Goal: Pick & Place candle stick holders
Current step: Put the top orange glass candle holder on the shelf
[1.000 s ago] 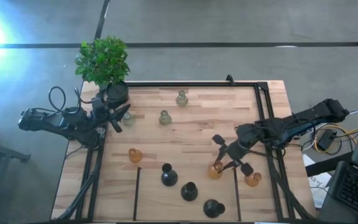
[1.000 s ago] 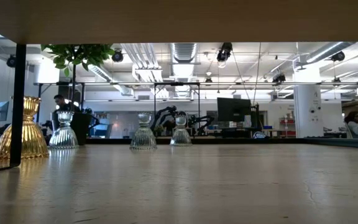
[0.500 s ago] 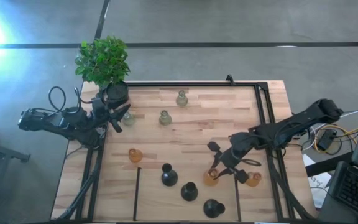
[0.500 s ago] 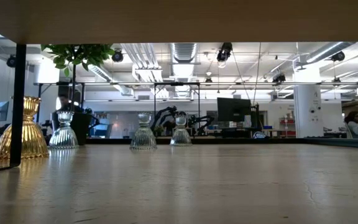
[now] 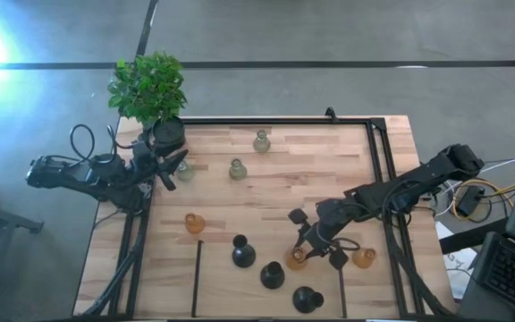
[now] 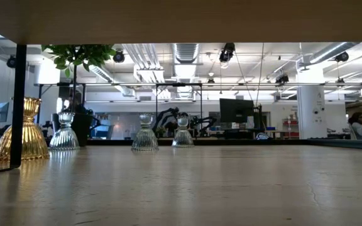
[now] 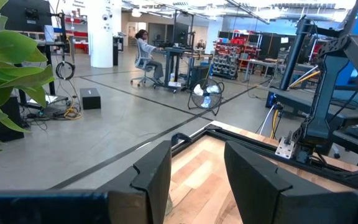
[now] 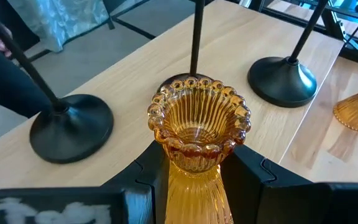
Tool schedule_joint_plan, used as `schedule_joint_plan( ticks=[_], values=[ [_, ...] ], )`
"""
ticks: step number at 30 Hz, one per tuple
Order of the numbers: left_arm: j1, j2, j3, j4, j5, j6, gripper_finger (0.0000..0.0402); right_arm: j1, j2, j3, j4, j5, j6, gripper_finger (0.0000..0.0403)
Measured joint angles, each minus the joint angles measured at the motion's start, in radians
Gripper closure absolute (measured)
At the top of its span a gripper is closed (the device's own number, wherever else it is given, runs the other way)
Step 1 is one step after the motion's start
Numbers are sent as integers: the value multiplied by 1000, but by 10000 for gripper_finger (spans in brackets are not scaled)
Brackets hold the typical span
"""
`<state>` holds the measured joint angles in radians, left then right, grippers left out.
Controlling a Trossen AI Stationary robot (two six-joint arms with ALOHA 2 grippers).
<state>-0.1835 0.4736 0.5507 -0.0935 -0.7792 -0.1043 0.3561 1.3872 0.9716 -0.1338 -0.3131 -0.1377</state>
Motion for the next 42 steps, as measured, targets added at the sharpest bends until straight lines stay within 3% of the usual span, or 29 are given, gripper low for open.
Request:
schedule_joint_plan(
  ticks=[21, 42],
  values=[
    [0, 0, 0, -4, 0, 0, 248, -1, 26, 10, 21, 3, 24, 296],
    [0, 0, 0, -4, 0, 0, 248, -8, 27, 10, 50, 88, -28, 296]
  ],
)
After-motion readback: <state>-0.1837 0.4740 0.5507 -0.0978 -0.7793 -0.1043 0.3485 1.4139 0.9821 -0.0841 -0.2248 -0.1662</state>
